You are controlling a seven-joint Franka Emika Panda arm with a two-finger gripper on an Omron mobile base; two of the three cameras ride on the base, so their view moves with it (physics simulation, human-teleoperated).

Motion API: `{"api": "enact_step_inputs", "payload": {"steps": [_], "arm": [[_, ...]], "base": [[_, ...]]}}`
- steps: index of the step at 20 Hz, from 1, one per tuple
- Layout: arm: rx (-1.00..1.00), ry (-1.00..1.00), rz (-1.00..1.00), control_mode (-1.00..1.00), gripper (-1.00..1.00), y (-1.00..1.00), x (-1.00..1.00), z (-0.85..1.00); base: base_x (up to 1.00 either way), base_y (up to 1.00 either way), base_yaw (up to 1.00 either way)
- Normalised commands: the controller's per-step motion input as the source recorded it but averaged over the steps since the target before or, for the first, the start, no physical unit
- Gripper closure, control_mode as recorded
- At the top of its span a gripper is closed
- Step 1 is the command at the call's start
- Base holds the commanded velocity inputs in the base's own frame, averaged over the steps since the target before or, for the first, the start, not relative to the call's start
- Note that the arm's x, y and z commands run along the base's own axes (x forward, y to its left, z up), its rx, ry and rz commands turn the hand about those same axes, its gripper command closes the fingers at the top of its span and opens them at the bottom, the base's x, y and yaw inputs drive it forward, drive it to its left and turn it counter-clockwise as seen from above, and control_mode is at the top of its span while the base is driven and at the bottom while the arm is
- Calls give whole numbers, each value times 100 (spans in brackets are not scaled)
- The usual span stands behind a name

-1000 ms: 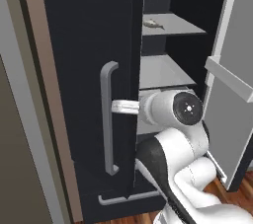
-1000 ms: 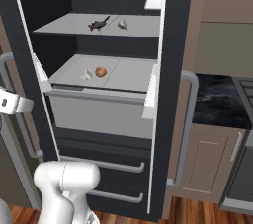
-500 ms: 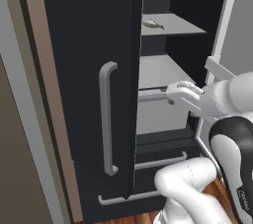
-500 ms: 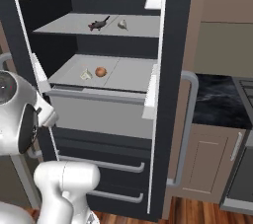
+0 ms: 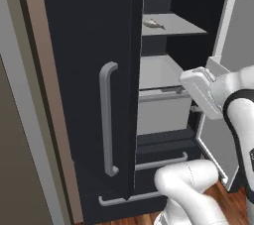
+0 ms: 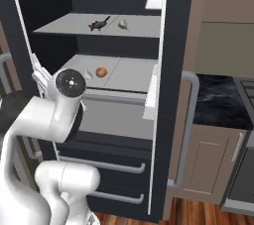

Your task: Gather the onion and garlic from the fridge and place them on a tray on the dining counter. Then gather the fishs from the fridge and place them on the other tray.

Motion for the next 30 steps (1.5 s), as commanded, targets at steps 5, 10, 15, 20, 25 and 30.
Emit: {"api": "enact_step_inputs", "payload": {"steps": [5, 10, 15, 20, 25, 30], "arm": [[17, 8, 17, -100, -100, 11, 91, -11], [10, 6, 20, -100, -100, 47, 71, -23], [6, 8, 18, -100, -100, 64, 63, -21], [6, 7, 19, -100, -100, 61, 35, -13], [1, 1, 21, -100, -100, 79, -1, -17], [0, 0, 20, -100, -100, 91, -18, -28]], "base": [[0, 0, 0], [0, 0, 0], [0, 0, 0], [0, 0, 0], [0, 0, 0], [0, 0, 0]]}}
